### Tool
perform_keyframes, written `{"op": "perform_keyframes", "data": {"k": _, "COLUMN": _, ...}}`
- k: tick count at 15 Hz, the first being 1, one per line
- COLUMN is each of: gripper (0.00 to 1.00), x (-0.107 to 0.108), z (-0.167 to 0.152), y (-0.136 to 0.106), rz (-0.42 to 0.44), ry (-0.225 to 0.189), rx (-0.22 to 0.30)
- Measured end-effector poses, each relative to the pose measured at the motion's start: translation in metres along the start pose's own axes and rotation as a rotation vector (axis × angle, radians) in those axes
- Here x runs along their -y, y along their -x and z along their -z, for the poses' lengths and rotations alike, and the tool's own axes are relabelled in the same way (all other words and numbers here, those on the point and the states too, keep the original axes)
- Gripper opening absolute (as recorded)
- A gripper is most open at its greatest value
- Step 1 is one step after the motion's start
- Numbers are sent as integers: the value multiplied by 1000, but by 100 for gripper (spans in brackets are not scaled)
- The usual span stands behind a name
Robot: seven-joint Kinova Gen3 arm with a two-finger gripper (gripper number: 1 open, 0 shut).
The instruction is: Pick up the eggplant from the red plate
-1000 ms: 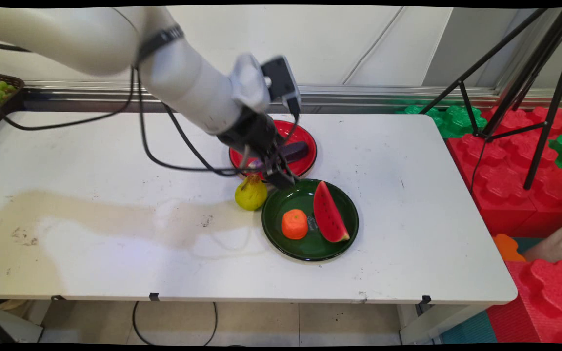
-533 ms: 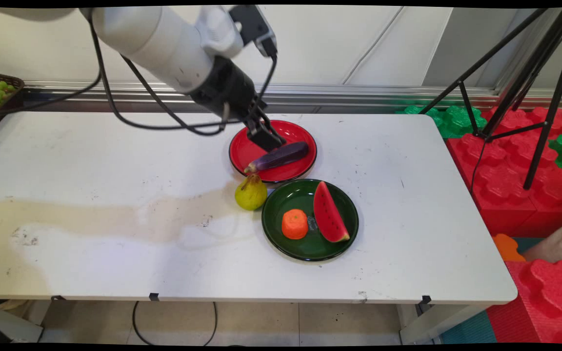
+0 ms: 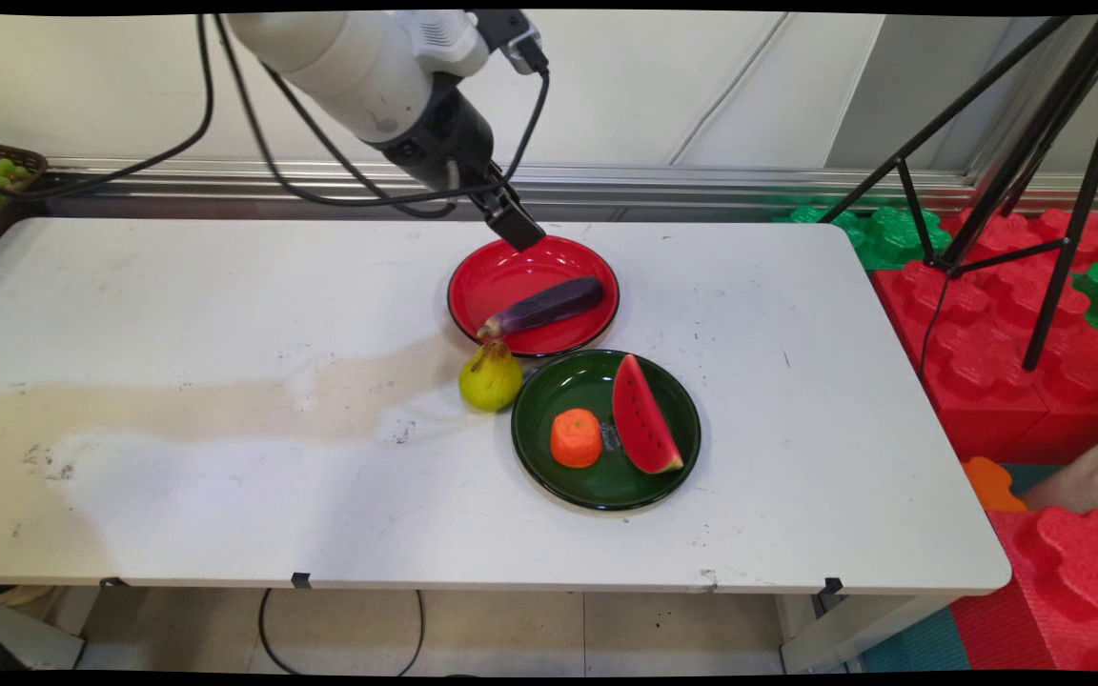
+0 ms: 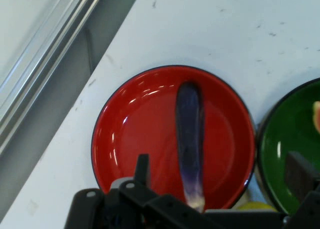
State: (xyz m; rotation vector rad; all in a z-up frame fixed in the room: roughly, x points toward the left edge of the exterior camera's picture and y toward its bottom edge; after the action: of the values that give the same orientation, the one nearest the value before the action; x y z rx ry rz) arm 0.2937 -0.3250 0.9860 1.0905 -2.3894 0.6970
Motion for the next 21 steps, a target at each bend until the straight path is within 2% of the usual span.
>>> {"op": "perform_keyframes", "data": {"k": 4, "gripper": 100, "x": 12, "z": -42, "y": -8, "rz": 15, "ry": -16, "rx": 47}}
{"op": "perform_keyframes", "data": {"k": 8, "gripper": 100, "x": 20, "z": -82, "y": -10, "rz": 18, "ry": -11, "rx": 88}}
{"op": "perform_keyframes", "data": {"k": 16, "gripper": 100, "x": 31, "z": -161, "y": 0, "rz": 14, "ry": 41, "rx": 173}}
{"op": "perform_keyframes", "data": {"k": 21, "gripper": 100, "x": 33, "z": -195, "y": 9, "rz": 10, "ry": 82, "rx": 210}}
